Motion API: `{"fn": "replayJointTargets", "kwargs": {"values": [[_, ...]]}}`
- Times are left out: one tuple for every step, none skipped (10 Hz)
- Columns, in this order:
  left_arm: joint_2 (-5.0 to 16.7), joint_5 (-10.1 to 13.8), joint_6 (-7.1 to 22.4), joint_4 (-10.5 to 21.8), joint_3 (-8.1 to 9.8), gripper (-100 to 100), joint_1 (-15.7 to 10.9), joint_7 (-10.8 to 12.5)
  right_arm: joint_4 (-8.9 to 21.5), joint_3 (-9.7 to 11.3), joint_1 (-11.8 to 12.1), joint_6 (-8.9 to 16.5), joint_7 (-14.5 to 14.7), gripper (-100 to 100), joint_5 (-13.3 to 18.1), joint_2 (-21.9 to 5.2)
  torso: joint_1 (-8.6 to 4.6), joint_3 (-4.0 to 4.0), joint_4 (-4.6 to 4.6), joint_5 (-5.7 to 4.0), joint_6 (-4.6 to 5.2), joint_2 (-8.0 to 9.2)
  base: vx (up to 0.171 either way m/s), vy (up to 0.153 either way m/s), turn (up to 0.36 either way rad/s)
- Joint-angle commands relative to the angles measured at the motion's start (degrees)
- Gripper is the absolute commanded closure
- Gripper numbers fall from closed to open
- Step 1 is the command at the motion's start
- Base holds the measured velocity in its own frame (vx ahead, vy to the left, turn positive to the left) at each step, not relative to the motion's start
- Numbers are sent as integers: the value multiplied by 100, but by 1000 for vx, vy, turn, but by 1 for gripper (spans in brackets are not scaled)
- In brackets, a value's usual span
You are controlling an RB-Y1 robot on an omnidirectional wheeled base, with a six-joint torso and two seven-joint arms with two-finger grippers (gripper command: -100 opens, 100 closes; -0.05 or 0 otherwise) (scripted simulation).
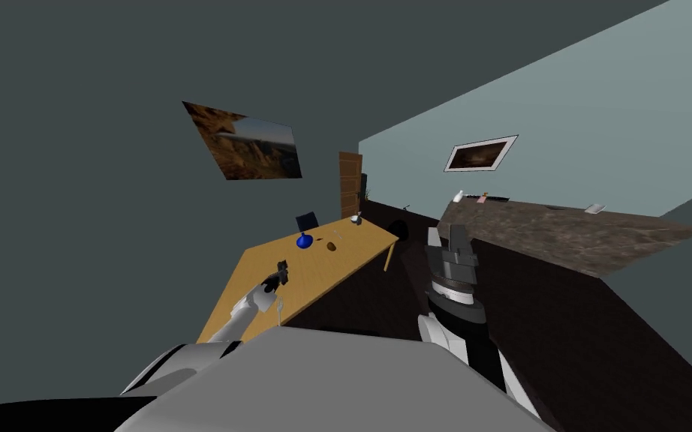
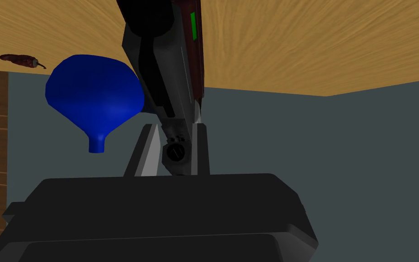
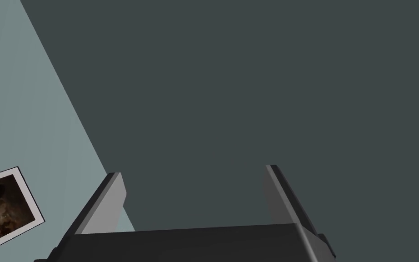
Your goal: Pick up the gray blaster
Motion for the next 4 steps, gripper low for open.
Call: {"fn": "replayJointTargets", "kwargs": {"values": [[-4,41,61,0,-286,100,-235,-42,0,0,0,0,0,0,0,0,0,0,0,0,0,0,11,15,309],[-4,41,61,0,-371,100,-235,-42,0,-1,1,0,0,0,0,0,-1,2,1,-3,-7,2,11,4,152],[-65,-9,83,-83,-246,100,-147,-60,0,0,0,0,0,0,0,0,-3,2,2,-3,1,1,0,0,0],[-61,-10,75,-65,-256,0,-161,-62,0,0,0,0,0,0,0,0,-5,4,3,-4,0,5,0,0,0]]}}
